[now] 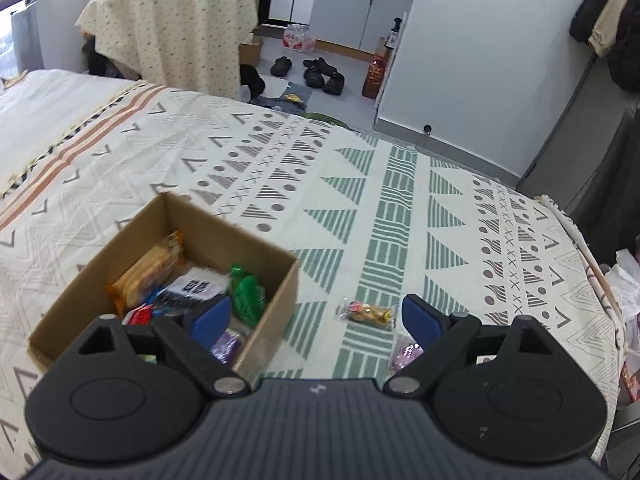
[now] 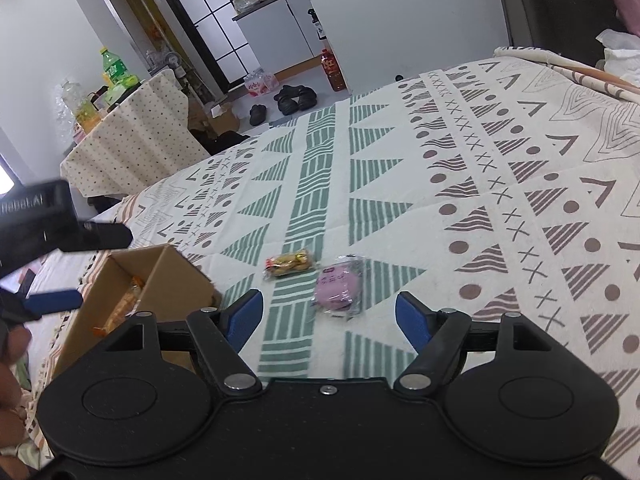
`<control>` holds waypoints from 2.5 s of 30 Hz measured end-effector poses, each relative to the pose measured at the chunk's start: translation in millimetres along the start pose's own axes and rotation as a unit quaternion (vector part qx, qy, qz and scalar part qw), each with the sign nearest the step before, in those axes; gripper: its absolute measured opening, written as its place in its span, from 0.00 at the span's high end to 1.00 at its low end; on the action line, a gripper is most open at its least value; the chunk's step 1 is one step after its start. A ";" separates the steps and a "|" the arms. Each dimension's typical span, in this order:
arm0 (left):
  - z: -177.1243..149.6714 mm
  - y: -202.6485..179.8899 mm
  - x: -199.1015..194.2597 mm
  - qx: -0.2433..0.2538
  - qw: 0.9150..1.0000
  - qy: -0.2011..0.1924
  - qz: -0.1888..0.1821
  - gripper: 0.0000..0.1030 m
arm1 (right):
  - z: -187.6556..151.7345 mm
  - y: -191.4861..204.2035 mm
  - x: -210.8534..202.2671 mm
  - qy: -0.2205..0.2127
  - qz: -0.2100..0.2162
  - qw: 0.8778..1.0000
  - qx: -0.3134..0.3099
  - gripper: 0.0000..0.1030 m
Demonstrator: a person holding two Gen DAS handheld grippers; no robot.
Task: Organize snacks
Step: 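Grasp the clear-wrapped bread roll with the left gripper while the right grasps the pink packet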
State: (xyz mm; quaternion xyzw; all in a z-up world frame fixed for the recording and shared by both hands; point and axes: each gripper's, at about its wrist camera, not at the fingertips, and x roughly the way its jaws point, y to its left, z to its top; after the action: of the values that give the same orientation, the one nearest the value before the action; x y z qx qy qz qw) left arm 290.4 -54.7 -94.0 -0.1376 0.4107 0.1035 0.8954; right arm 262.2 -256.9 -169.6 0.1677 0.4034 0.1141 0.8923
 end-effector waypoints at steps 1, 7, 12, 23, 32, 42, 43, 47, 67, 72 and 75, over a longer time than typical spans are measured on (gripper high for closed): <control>1.0 -4.2 2.3 0.001 1.000 -0.001 -0.001 0.11 | -0.1 -2.7 2.6 0.001 0.002 1.000 0.002 0.30; -9.1 -17.8 21.7 0.005 1.000 -0.024 0.003 0.11 | -0.3 -14.5 22.1 0.011 0.016 1.000 0.016 0.30; -17.2 -16.4 48.3 -0.007 1.000 -0.006 -0.006 0.11 | -1.5 -19.0 46.7 0.026 0.023 0.999 0.027 0.42; -27.0 -41.5 84.1 0.057 0.998 -0.035 -0.018 0.11 | -0.9 -31.3 79.3 0.049 0.036 0.997 0.053 0.82; -31.6 -61.8 109.5 0.087 0.996 -0.028 -0.010 0.12 | 7.6 -44.3 70.3 0.039 0.013 0.997 0.070 0.92; -38.0 -63.5 141.0 0.085 0.996 0.008 -0.001 0.13 | 13.0 -70.6 56.9 0.028 -0.042 0.994 0.095 0.88; -38.7 -61.3 146.6 0.079 0.997 0.018 -0.003 0.14 | 13.0 -72.8 56.8 0.026 -0.049 0.994 0.099 0.86; -42.5 -61.4 164.2 0.082 0.997 0.014 0.002 0.17 | 13.4 -78.3 56.8 0.019 -0.052 0.992 0.112 0.76; -44.0 -47.0 136.0 0.047 0.998 0.036 0.003 0.49 | 11.4 -40.8 77.2 0.013 -0.017 0.999 0.037 0.40; -42.7 -40.3 118.8 0.039 0.999 0.032 -0.002 0.49 | 4.8 -25.2 82.7 0.017 -0.043 0.999 -0.023 0.37; -42.5 -37.8 105.9 0.038 0.999 0.027 -0.003 0.49 | 0.9 -19.3 83.2 0.022 -0.071 0.996 -0.058 0.53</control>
State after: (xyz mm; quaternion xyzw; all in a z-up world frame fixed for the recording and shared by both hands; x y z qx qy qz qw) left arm 339.5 -96.6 -195.4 -0.1073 0.4375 0.0810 0.8891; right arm 318.2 -246.6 -233.3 0.0840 0.4267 0.0773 0.8972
